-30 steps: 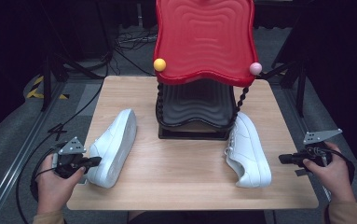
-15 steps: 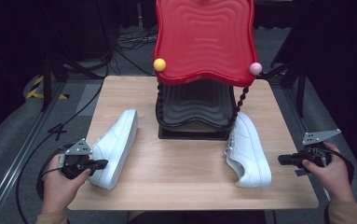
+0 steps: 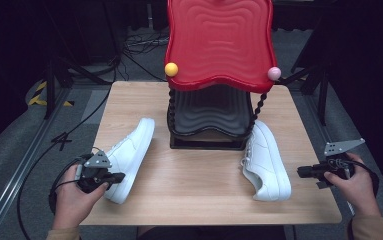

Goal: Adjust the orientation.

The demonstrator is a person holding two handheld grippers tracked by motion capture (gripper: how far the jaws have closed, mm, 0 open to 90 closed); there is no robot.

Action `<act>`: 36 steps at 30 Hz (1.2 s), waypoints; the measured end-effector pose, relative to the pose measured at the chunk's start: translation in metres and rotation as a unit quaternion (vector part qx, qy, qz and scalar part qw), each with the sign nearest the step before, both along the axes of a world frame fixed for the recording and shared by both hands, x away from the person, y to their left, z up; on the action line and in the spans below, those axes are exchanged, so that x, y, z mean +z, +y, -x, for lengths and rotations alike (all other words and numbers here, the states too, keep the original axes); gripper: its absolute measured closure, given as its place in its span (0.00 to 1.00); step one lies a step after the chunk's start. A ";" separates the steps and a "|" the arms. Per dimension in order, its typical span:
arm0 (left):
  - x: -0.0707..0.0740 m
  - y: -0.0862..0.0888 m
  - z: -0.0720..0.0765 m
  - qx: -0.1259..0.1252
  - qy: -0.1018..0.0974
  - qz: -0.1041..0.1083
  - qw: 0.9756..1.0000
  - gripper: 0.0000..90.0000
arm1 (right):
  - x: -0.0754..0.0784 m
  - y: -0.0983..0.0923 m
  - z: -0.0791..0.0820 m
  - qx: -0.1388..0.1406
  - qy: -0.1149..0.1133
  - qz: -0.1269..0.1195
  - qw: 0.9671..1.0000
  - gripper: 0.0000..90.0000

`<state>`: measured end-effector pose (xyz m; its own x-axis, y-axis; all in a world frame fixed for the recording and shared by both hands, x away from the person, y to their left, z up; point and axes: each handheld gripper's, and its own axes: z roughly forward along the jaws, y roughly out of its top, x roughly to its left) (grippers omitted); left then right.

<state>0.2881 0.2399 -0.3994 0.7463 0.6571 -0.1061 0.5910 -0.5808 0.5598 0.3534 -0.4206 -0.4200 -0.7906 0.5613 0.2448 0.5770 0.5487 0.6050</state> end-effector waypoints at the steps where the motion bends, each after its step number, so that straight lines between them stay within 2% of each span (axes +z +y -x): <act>1: 0.000 0.000 0.000 0.000 0.000 0.000 1.000 1.00 | 0.000 0.000 0.000 0.000 0.000 0.000 1.000 0.91; 3: -0.002 -0.009 -0.001 -0.014 0.008 0.006 1.000 1.00 | 0.001 0.000 0.001 0.001 -0.002 -0.002 1.000 0.91; 6: -0.003 -0.019 -0.002 -0.029 0.012 -0.002 1.000 1.00 | 0.001 0.000 0.001 0.003 -0.004 -0.003 1.000 0.91; 11: -0.005 -0.038 -0.004 -0.053 0.035 -0.009 0.998 0.99 | 0.000 0.000 0.001 0.005 -0.003 -0.002 1.000 0.91; 12: -0.005 -0.038 -0.004 -0.053 0.035 -0.009 0.998 0.98 | 0.000 0.000 0.001 0.005 -0.003 -0.002 1.000 0.91; 13: -0.005 -0.047 -0.003 -0.057 0.046 -0.023 0.997 0.98 | 0.000 0.000 0.002 0.005 -0.003 -0.002 1.000 0.90; 14: -0.005 -0.047 -0.003 -0.057 0.046 -0.023 0.997 0.89 | 0.000 0.000 0.002 0.005 -0.003 -0.002 1.000 0.90; 16: -0.003 -0.055 -0.002 -0.063 0.042 -0.038 0.996 0.86 | 0.000 0.001 0.002 0.007 -0.003 -0.002 1.000 0.90; 20: 0.000 -0.057 0.000 -0.070 0.042 -0.016 0.997 0.79 | 0.000 0.002 0.002 0.009 -0.003 -0.001 1.000 0.89; 21: 0.003 -0.057 0.001 -0.073 0.035 -0.004 0.997 0.77 | 0.000 0.002 0.002 0.010 -0.003 -0.001 1.000 0.89; 22: 0.006 -0.057 0.002 -0.072 0.027 0.000 0.997 0.73 | 0.000 0.002 0.002 0.010 -0.004 -0.002 1.000 0.89; 24: 0.014 -0.055 0.005 -0.055 0.009 -0.012 0.998 0.67 | 0.000 0.001 0.002 0.010 -0.004 -0.002 1.000 0.89; 26: 0.015 -0.053 0.006 -0.053 0.003 -0.006 0.999 0.63 | 0.000 0.001 0.002 0.009 -0.002 -0.002 1.000 0.89; 27: 0.018 -0.050 0.007 -0.045 -0.004 -0.005 0.999 0.63 | 0.000 0.002 0.001 0.010 -0.003 -0.003 1.000 0.88; 30: 0.021 -0.045 0.007 -0.032 -0.017 -0.007 0.999 0.53 | -0.001 0.002 0.001 0.010 -0.001 -0.003 1.000 0.87; 36: 0.021 -0.043 0.008 -0.028 -0.002 -0.013 1.000 0.49 | -0.001 0.003 0.001 0.009 0.002 -0.005 1.000 0.86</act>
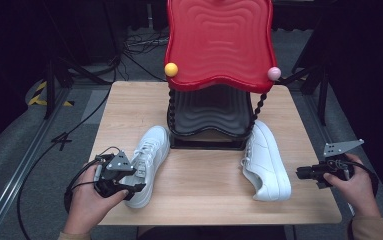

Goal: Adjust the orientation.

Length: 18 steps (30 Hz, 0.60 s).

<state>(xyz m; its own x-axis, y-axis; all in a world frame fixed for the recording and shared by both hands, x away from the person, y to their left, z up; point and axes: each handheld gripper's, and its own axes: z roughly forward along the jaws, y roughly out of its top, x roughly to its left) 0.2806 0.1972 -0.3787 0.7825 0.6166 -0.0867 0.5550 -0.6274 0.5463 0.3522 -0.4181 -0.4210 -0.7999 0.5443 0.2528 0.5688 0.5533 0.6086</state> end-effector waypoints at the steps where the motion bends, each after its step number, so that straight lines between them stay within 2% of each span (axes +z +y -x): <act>1: -0.003 -0.002 -0.001 -0.001 0.011 -0.017 1.000 0.49 | -0.001 0.000 0.000 0.000 0.001 0.000 1.000 0.86; 2: -0.003 -0.002 -0.001 -0.001 0.011 -0.017 1.000 0.48 | -0.001 0.000 0.000 0.000 0.001 0.000 1.000 0.86; 4: -0.008 -0.007 -0.003 -0.009 0.031 -0.037 0.999 0.48 | -0.001 0.001 0.000 0.000 0.004 0.001 1.000 0.86; 6: -0.016 -0.013 -0.006 -0.019 0.055 -0.062 0.996 0.47 | -0.002 0.001 0.001 0.002 0.004 0.002 1.000 0.86; 7: -0.016 -0.013 -0.006 -0.019 0.055 -0.062 0.996 0.47 | -0.002 0.001 0.001 0.002 0.004 0.002 1.000 0.86; 9: -0.022 -0.018 -0.009 -0.028 0.073 -0.077 0.994 0.47 | -0.003 0.001 0.002 0.001 0.006 0.002 1.000 0.85; 12: -0.029 -0.021 -0.013 -0.032 0.085 -0.096 0.991 0.48 | -0.004 0.000 0.003 0.001 0.007 0.003 1.000 0.85; 17: -0.039 -0.025 -0.017 -0.041 0.107 -0.109 0.987 0.52 | -0.007 -0.002 0.004 -0.003 0.012 0.004 1.000 0.85; 18: -0.039 -0.025 -0.017 -0.041 0.107 -0.109 0.987 0.52 | -0.007 -0.002 0.004 -0.003 0.012 0.004 1.000 0.85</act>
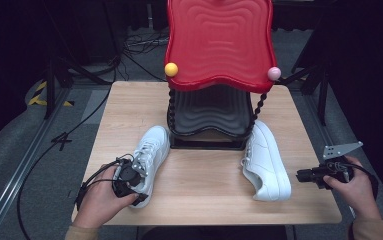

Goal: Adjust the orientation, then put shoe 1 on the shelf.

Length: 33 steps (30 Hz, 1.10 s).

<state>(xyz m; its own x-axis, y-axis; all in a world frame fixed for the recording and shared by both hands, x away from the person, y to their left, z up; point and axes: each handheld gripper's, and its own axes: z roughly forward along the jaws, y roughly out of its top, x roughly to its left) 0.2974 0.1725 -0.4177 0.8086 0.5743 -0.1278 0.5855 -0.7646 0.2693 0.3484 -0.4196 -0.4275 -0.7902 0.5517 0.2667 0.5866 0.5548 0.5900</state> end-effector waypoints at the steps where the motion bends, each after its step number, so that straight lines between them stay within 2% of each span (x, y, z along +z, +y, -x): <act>1: -0.003 -0.001 -0.001 0.000 0.003 -0.008 1.000 0.52 | -0.001 0.000 0.000 0.000 0.001 0.002 1.000 0.85; 3: -0.008 -0.003 -0.003 -0.002 0.009 -0.031 0.999 0.51 | -0.001 0.002 0.000 -0.001 0.000 0.004 1.000 0.84; 7: -0.008 -0.004 -0.003 -0.006 0.020 -0.021 1.000 0.57 | -0.001 0.002 0.001 -0.001 -0.002 0.004 1.000 0.83; 8: -0.008 -0.003 -0.003 -0.013 0.020 -0.013 1.000 0.61 | -0.001 0.001 0.001 -0.001 -0.002 0.004 1.000 0.83; 9: -0.006 -0.002 -0.002 -0.024 0.024 -0.005 0.999 0.69 | -0.002 0.001 0.001 -0.002 -0.002 0.005 1.000 0.83; 10: -0.006 -0.002 -0.002 -0.024 0.024 -0.005 0.999 0.83 | -0.002 0.001 0.001 -0.004 -0.003 0.005 1.000 0.83; 11: -0.004 -0.002 0.000 -0.034 0.021 0.002 0.999 0.85 | -0.002 0.001 0.002 -0.006 -0.004 0.006 1.000 0.84; 13: -0.003 0.001 -0.002 -0.027 0.025 0.007 0.999 0.86 | -0.002 0.000 0.003 -0.008 -0.004 0.006 1.000 0.84; 15: -0.004 0.002 -0.003 -0.025 0.022 0.014 0.999 0.87 | -0.002 -0.001 0.003 -0.008 -0.006 0.005 1.000 0.84; 16: -0.004 0.001 -0.003 -0.020 0.013 0.016 1.000 0.87 | -0.002 -0.001 0.004 -0.011 -0.005 0.005 1.000 0.84; 18: -0.003 -0.001 -0.004 -0.015 0.011 0.014 1.000 0.87 | -0.001 -0.002 0.004 -0.010 -0.009 0.004 1.000 0.84; 20: -0.001 -0.002 -0.004 -0.012 0.007 0.021 1.000 0.87 | -0.001 -0.002 0.004 -0.010 -0.009 0.003 1.000 0.84; 22: 0.002 -0.004 -0.005 0.000 0.005 0.034 0.999 0.87 | -0.002 -0.003 0.006 -0.012 -0.007 0.003 1.000 0.84; 23: 0.002 -0.004 -0.005 0.000 0.005 0.034 0.999 0.87 | -0.003 -0.003 0.006 -0.012 -0.007 0.004 1.000 0.84; 24: 0.007 -0.005 -0.007 0.012 0.001 0.048 0.999 0.86 | -0.003 -0.005 0.006 -0.014 -0.007 0.003 1.000 0.84; 28: 0.013 -0.006 -0.008 0.021 -0.009 0.050 0.999 0.85 | -0.004 -0.007 0.007 -0.016 -0.007 0.004 1.000 0.84; 33: 0.023 -0.007 -0.010 0.051 -0.016 0.053 0.997 0.83 | -0.003 -0.009 0.011 -0.022 -0.006 0.005 1.000 0.84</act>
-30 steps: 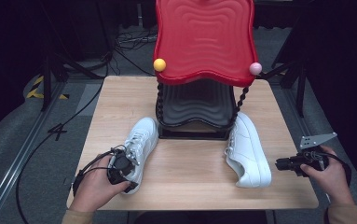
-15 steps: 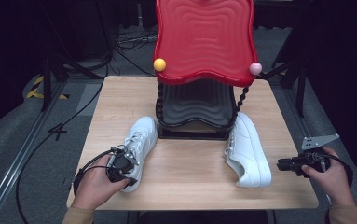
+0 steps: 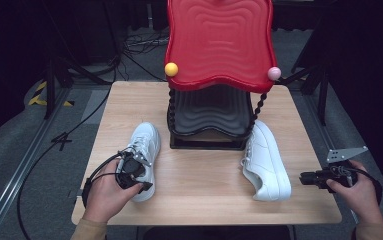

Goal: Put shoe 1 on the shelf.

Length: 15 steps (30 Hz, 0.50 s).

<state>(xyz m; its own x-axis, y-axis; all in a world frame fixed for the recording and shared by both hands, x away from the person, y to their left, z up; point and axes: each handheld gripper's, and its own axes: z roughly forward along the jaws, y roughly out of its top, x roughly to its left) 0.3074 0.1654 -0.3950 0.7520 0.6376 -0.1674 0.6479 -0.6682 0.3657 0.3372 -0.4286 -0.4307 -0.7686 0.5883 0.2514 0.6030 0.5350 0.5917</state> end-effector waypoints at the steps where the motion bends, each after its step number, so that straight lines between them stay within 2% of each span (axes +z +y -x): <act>1: 0.002 0.000 -0.001 0.005 0.001 0.003 1.000 0.83 | 0.000 0.000 0.000 0.001 0.000 0.001 1.000 0.84; 4: 0.008 0.002 -0.004 0.014 0.000 0.008 1.000 0.83 | -0.001 0.002 0.000 0.001 0.001 0.002 1.000 0.84; 10: 0.020 0.007 -0.012 0.018 0.005 0.003 1.000 0.83 | -0.004 0.005 -0.001 0.007 0.007 0.007 1.000 0.84; 15: 0.039 0.012 -0.020 0.033 -0.004 -0.002 0.999 0.83 | -0.005 0.005 -0.002 0.008 0.009 0.007 1.000 0.84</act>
<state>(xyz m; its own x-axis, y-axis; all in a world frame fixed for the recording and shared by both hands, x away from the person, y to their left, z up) 0.3271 0.1777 -0.3559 0.7102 0.6860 -0.1585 0.6871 -0.6261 0.3686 0.3389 -0.4233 -0.4361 -0.7737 0.5787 0.2578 0.6045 0.5527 0.5736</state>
